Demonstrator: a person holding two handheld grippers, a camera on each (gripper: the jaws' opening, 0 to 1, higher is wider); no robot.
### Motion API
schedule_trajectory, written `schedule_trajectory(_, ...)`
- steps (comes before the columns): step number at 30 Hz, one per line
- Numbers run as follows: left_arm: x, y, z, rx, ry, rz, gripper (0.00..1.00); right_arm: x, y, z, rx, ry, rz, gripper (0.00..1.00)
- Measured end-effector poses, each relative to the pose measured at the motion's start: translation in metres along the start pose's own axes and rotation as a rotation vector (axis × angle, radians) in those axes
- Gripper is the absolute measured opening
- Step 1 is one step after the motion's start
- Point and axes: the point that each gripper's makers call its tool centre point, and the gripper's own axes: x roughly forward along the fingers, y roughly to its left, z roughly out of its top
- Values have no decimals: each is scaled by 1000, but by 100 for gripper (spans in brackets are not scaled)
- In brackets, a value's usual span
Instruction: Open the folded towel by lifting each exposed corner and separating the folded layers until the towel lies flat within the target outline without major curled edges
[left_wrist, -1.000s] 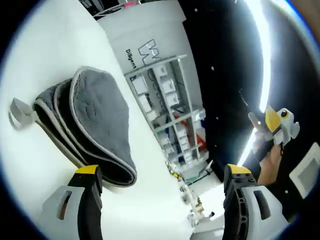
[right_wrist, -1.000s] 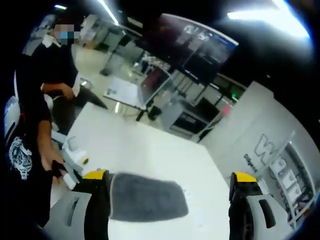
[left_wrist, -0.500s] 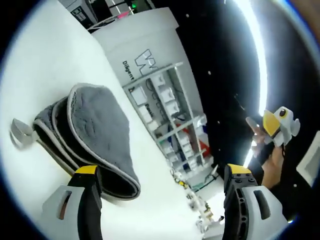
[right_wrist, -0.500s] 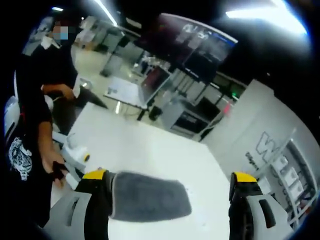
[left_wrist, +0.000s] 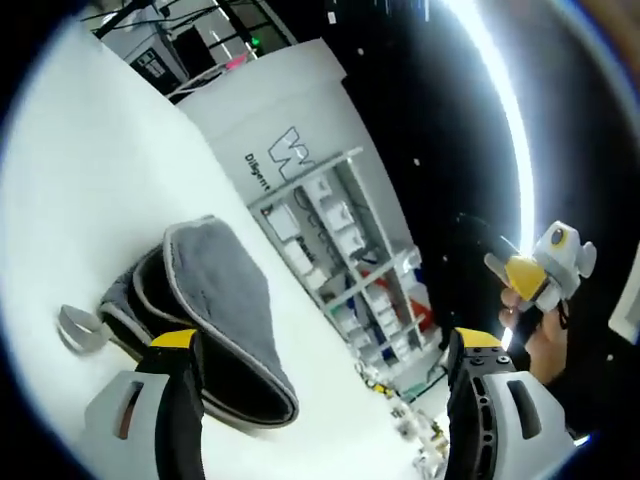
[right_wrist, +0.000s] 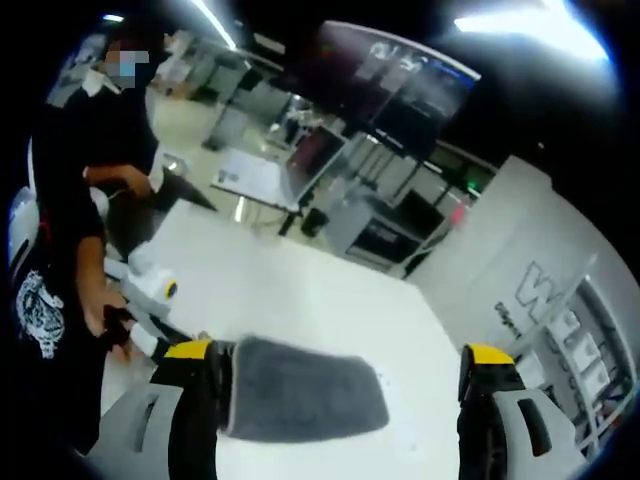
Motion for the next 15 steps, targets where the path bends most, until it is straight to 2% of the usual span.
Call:
schedule_trajectory(7, 0, 20, 14, -109, -11, 62, 97, 2, 3, -1, 1, 4, 4, 100)
schedule_trajectory(10, -2, 23, 22, -190, -31, 76, 94, 2, 4, -2, -5, 10, 6, 100)
schedule_trajectory(12, -3, 25, 26, -175, -40, 88, 94, 3, 2, -2, -7, 13, 5, 100)
schedule_trajectory(15, -4, 30, 29, -170, -49, 110, 87, 5, -2, -1, -16, 20, 7, 100)
